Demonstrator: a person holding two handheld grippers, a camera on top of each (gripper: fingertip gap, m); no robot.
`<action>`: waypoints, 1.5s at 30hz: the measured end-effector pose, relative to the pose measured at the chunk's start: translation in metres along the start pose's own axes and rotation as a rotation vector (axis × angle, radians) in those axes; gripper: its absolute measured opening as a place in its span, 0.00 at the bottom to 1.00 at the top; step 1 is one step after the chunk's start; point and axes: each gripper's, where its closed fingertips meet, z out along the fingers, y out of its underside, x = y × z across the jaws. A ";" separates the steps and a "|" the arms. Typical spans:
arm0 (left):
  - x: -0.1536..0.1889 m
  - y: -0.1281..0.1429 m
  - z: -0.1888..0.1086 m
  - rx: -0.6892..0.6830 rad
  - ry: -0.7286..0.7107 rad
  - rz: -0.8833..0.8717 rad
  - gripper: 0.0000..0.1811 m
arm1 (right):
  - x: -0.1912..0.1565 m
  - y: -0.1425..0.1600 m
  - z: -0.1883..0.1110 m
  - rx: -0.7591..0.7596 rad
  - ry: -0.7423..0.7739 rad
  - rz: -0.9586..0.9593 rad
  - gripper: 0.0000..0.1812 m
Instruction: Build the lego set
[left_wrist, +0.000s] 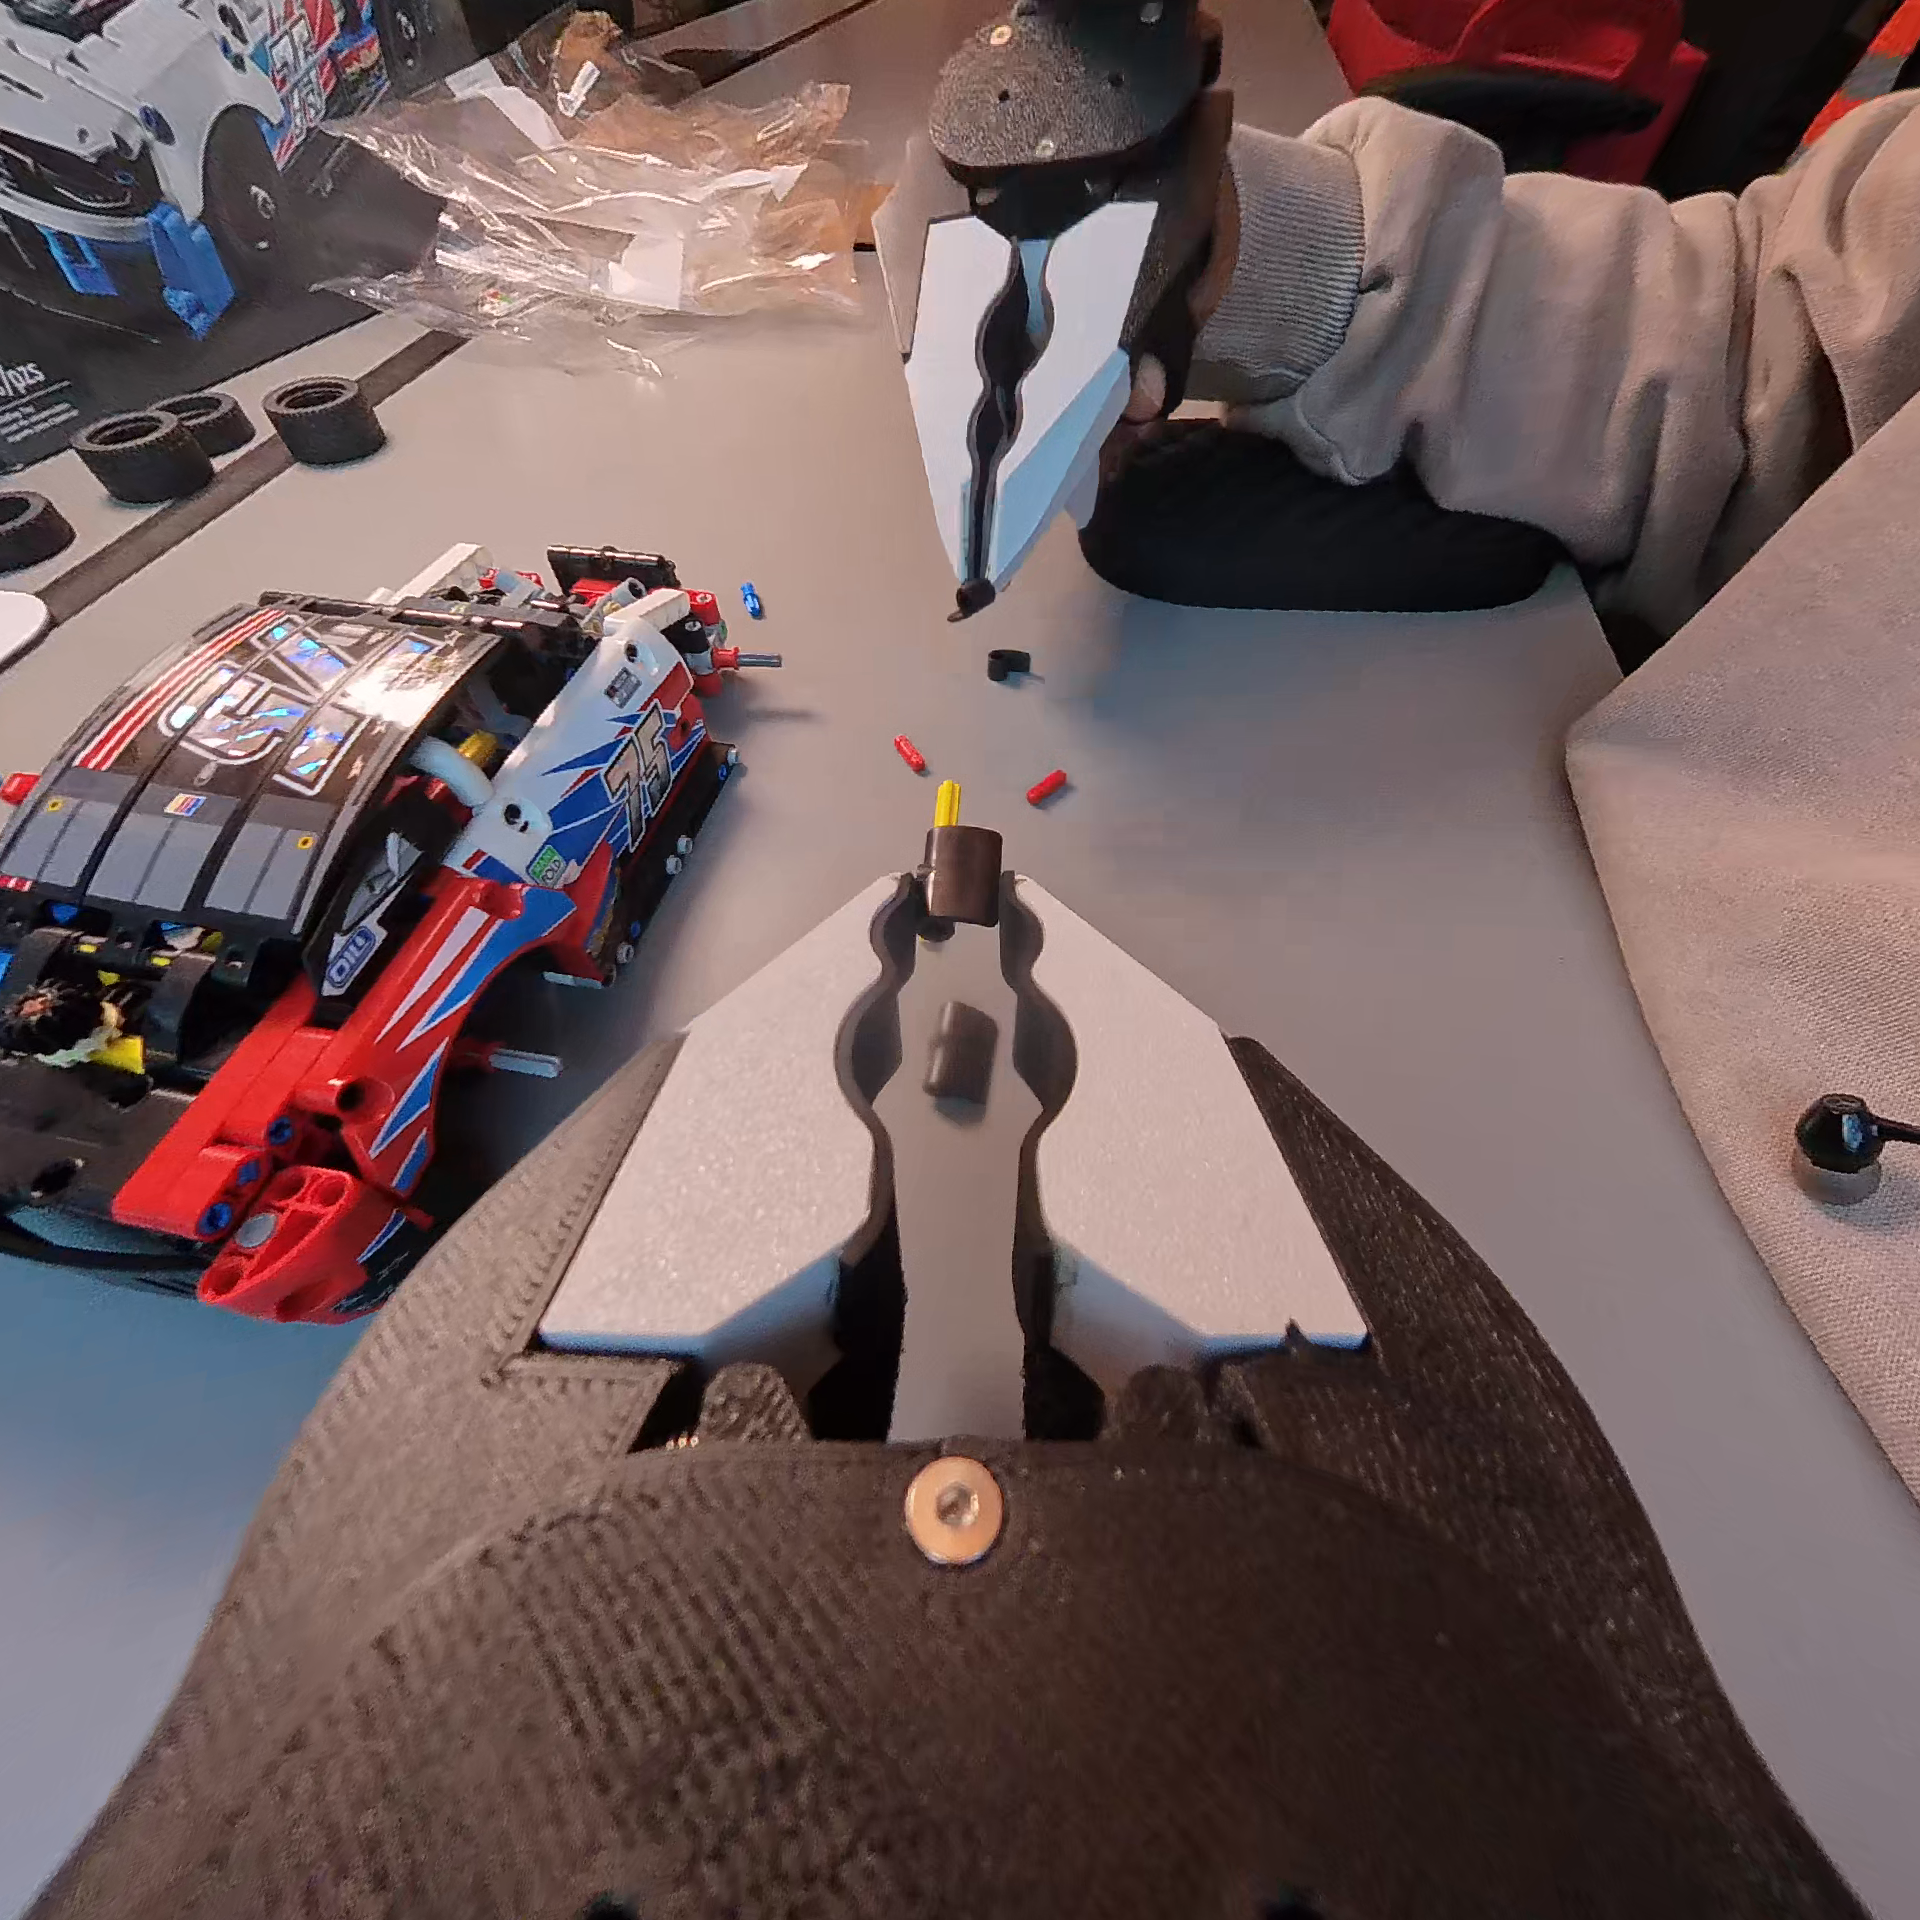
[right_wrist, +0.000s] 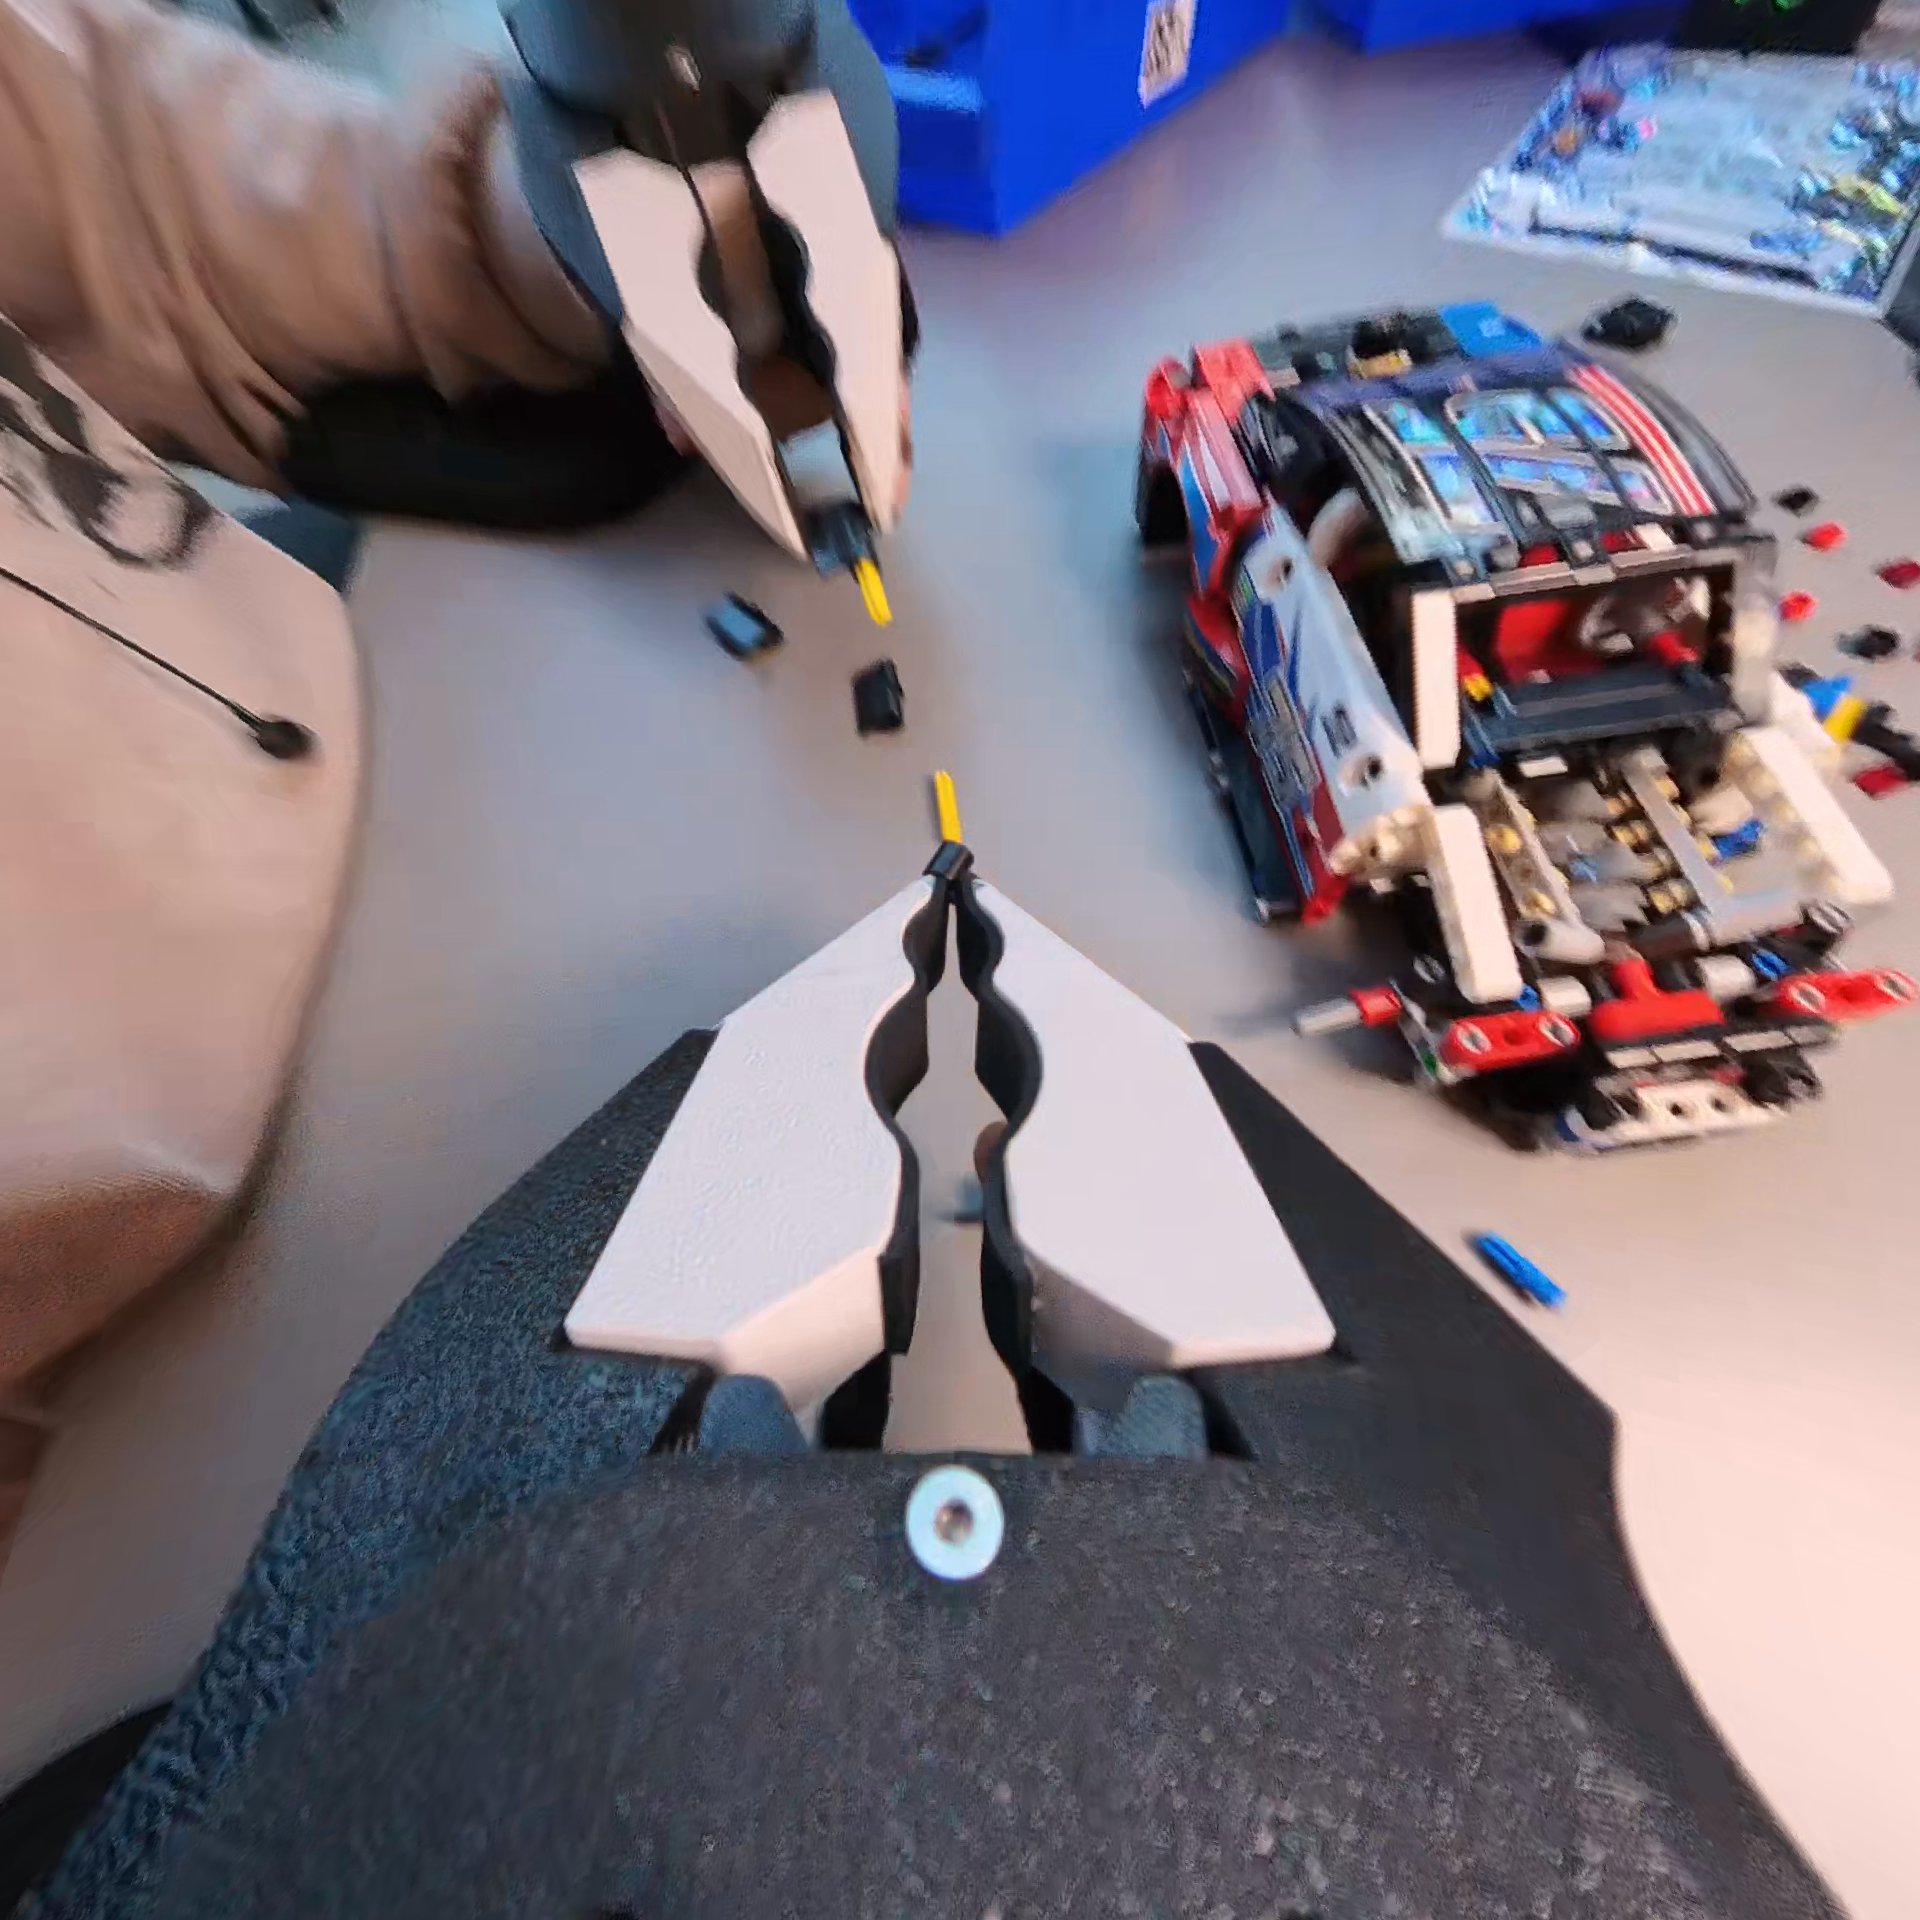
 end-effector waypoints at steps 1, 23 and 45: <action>0.002 0.001 0.002 -0.005 0.006 0.006 0.08 | -0.010 -0.013 0.002 0.070 -0.061 0.036 0.00; 0.008 0.012 0.006 -0.074 0.018 0.062 0.08 | 0.010 0.019 0.008 -0.280 0.194 0.114 0.03; 0.013 0.013 0.008 -0.085 0.033 0.078 0.07 | -0.002 0.044 0.030 -0.491 0.149 -0.044 0.07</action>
